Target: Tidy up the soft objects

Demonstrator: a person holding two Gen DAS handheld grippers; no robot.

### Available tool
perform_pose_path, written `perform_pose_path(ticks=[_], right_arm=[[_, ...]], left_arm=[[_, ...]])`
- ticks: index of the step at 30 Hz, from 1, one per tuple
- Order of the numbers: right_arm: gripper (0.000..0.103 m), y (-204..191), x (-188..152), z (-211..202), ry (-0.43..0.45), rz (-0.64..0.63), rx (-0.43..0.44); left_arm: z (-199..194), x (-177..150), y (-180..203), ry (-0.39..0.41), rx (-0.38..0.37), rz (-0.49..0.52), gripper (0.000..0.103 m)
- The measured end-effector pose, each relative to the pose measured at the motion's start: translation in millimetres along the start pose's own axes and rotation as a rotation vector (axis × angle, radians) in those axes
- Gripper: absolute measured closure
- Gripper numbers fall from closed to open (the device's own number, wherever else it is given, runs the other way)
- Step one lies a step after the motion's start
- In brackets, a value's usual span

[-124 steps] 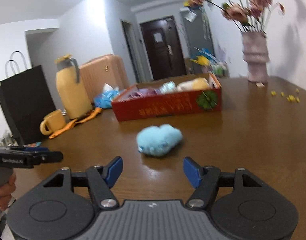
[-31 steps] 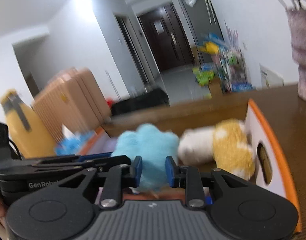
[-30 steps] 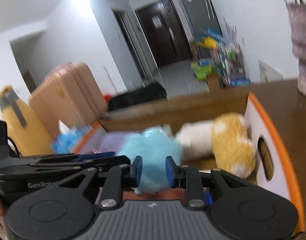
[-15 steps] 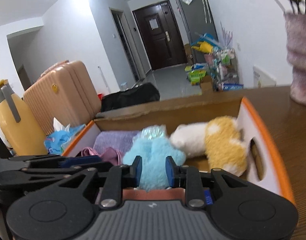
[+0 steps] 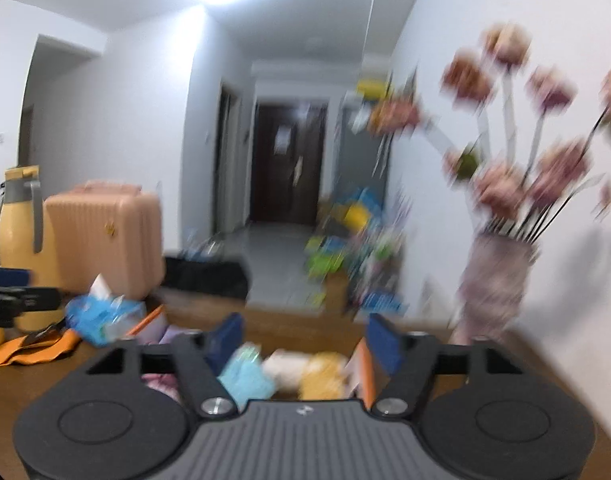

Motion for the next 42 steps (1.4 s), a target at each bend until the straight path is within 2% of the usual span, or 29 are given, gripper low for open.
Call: perform_pose_path(ticks=[1, 3, 9, 17, 21, 25, 29, 32, 34, 36, 39, 42], right_arm=[[0.01, 1.0, 0.7, -12.3, 0.066, -0.007, -0.014], [0.008, -1.2, -3.1, -31.0, 0.163, -0.021, -0.015], [0.006, 1.5, -10.6, -57.2, 0.161, 0.051, -0.032], [0.004, -1.2, -9.8, -109.4, 0.198, 0.084, -0.036], [0.002, -11.9, -32.1, -145.6, 0.189, 0.093, -0.025], [0.002, -34.9, -72.2, -189.4, 0.165, 0.047, -0.034], [0.001, -59.8, -114.5, -233.2, 0.107, 0.067, -0.008], [0.001, -77.2, -148.3, -261.8, 0.023, 0.068, 0.036], [0.001, -84.3, -172.0, -285.0, -0.031, 0.09, 0.057], [0.001, -88.9, -193.5, -310.5, -0.057, 0.149, 0.042], [0.001, -101.6, -211.3, -339.9, -0.068, 0.187, 0.011], [0.001, -121.7, -219.1, -355.8, -0.061, 0.125, -0.002]], left_arm=[[-10.0, -0.8, -1.7, 0.038, 0.021, 0.005, 0.003], [-26.4, -4.2, -1.5, 0.084, 0.037, 0.007, 0.001], [-61.0, -3.7, -4.1, 0.107, 0.045, -0.048, 0.0], [-112.6, -6.7, -3.9, 0.133, 0.042, -0.057, 0.0], [-152.8, -33.0, -2.8, 0.136, 0.058, -0.041, 0.0], [-198.4, -66.8, -1.7, 0.15, 0.072, -0.023, 0.0], [-246.7, -105.8, 1.6, 0.131, 0.088, 0.007, 0.0], [-282.8, -132.6, 3.9, 0.098, 0.113, 0.067, 0.0], [-307.2, -151.1, 3.5, 0.081, 0.124, 0.047, 0.0], [-328.3, -170.3, 5.7, 0.059, 0.116, 0.04, 0.0], [-351.4, -193.2, 2.4, 0.019, 0.104, 0.037, 0.0], [-358.8, -201.0, -7.3, -0.015, 0.113, 0.021, 0.0]])
Point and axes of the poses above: each gripper's, at about its wrist camera, not at the fingertips, and z roughly the way its jaws point, y to its right, x to its top, the point moved 10 cm from there along z, roughly the way its jaws point, and after that the axes turned 1 degree about -y, right-handed, at the moved point
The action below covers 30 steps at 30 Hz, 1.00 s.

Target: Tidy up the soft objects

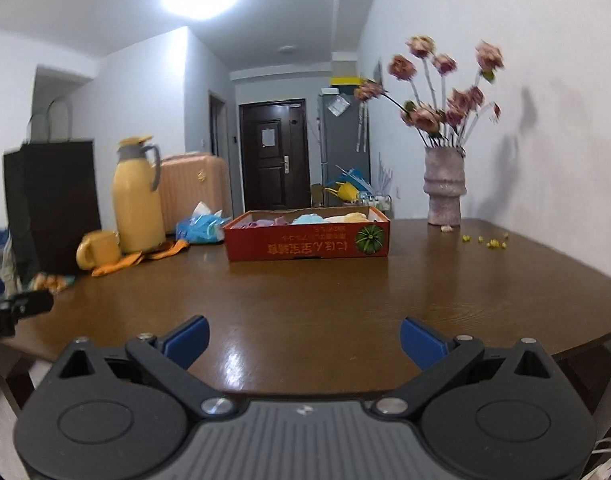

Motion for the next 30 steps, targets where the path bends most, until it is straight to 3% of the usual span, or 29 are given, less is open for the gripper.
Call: perform_pose_path(ticks=[9, 30], right_arm=[[0.001, -6.0, 3.7, -5.2, 0.018, 0.034, 0.011], [0.001, -7.4, 1.3, -1.1, 0.018, 0.023, 0.014]], left_arm=[[-2.9, 9.9, -8.6, 0.017, 0.017, -0.037, 0.0], [-1.1, 8.6, 0.9, 0.019, -0.003, -0.008, 0.0]])
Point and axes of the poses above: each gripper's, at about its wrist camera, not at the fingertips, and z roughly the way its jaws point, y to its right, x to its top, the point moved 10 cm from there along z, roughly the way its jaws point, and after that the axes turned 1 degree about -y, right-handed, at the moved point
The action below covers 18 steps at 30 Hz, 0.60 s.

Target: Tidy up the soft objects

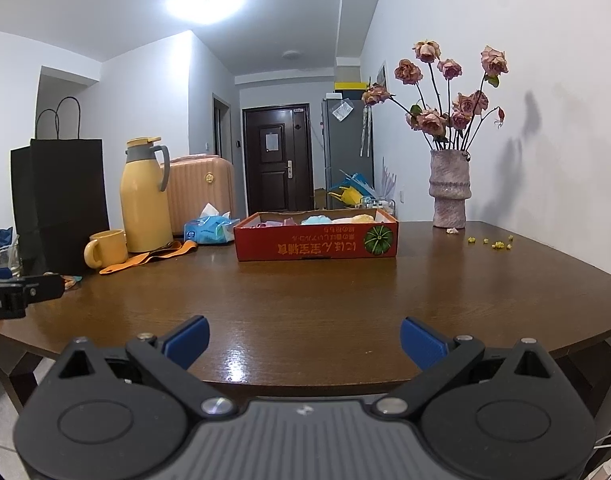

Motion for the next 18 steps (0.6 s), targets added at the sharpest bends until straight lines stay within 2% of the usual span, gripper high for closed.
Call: perform_pose_path(ticks=[18], right_arm=[[0.001, 1.8, -1.0, 1.2, 0.002, 0.014, 0.002]], left_arm=[[0.9, -1.8, 1.2, 0.001, -0.004, 0.006, 0.0]])
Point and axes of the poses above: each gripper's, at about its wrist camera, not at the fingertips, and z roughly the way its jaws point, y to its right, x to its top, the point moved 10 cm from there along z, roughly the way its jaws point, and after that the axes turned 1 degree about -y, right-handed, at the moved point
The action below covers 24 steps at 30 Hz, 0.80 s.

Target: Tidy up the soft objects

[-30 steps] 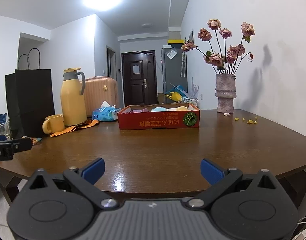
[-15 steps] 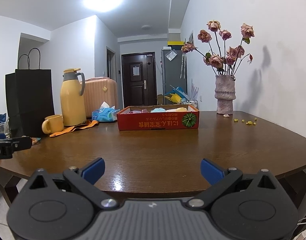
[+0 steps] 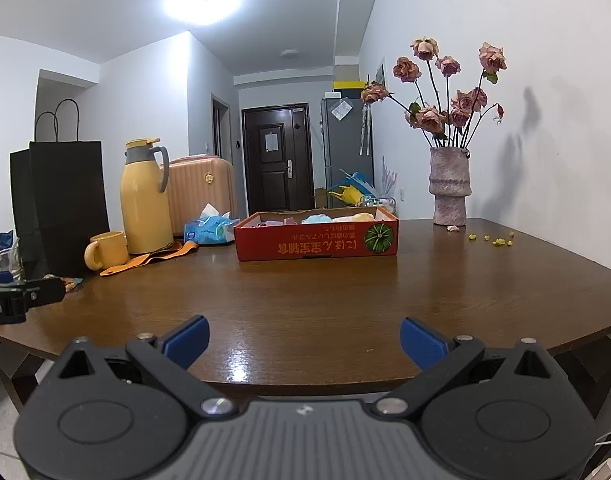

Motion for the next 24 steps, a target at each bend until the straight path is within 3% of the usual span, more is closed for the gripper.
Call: perform_pose_path(ticks=[24], right_arm=[[0.001, 5.0, 0.4, -1.6, 0.02, 0.01, -0.016]], left_arm=[[-5.5, 3.1, 2.2, 0.033, -0.007, 0.01, 0.0]])
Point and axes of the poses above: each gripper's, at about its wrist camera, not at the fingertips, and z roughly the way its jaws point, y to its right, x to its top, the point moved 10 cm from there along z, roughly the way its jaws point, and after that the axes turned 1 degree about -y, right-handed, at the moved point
